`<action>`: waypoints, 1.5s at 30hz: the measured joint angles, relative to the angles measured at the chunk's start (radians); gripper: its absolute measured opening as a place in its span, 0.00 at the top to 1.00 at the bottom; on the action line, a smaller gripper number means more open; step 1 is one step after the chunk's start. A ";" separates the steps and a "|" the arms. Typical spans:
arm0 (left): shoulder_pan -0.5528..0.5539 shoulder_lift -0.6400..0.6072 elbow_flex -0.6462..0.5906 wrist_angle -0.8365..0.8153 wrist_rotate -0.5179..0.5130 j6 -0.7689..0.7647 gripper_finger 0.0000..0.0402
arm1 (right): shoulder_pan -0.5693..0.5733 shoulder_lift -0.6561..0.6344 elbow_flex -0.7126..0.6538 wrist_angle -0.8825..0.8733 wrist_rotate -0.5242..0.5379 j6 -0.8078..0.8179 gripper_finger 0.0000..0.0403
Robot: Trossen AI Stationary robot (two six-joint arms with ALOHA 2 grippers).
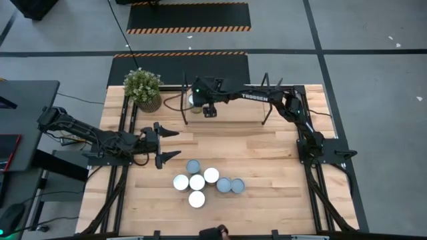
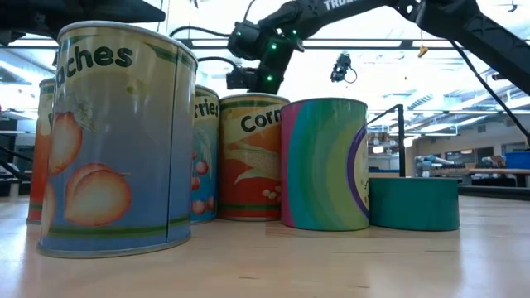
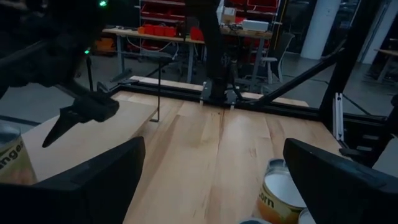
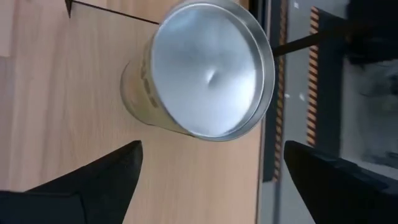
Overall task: Pick and place cans onto a shelf
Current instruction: Put the canned oranges on the shelf
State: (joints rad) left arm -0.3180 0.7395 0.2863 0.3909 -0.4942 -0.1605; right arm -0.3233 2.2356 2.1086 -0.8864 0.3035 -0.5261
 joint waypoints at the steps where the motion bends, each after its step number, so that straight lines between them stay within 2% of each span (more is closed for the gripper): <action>1: 0.000 0.000 0.000 -0.005 -0.001 -0.009 0.03 | 0.009 -0.001 0.000 -0.001 0.020 0.006 0.01; 8: 0.000 0.000 0.000 -0.026 -0.030 -0.031 0.03 | 0.052 -0.007 -0.007 0.001 0.043 0.040 0.03; 14: 0.000 0.000 0.000 -0.031 -0.030 -0.030 0.03 | 0.062 -0.039 -0.111 0.042 0.022 0.063 0.09; 23: 0.001 0.000 0.000 -0.036 -0.033 -0.031 0.03 | 0.095 -0.228 -0.384 0.330 0.071 0.018 0.14; 27: 0.001 0.000 0.000 -0.036 -0.048 -0.031 0.03 | 0.112 -0.267 -0.491 0.495 0.086 -0.037 0.14; 33: 0.001 0.000 0.000 -0.035 -0.048 -0.031 0.03 | 0.148 -0.228 -0.590 0.795 0.071 -0.166 0.14; 36: 0.001 0.000 0.000 -0.036 -0.048 -0.031 0.03 | 0.153 -0.192 -0.601 0.891 0.103 -0.213 0.14; 45: 0.001 0.000 0.000 -0.028 -0.056 -0.010 0.03 | 0.135 -0.106 -0.545 0.933 0.159 -0.195 0.10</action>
State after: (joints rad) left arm -0.3172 0.7391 0.2863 0.3630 -0.5503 -0.1707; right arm -0.1880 2.1299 1.5636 0.0467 0.4621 -0.7209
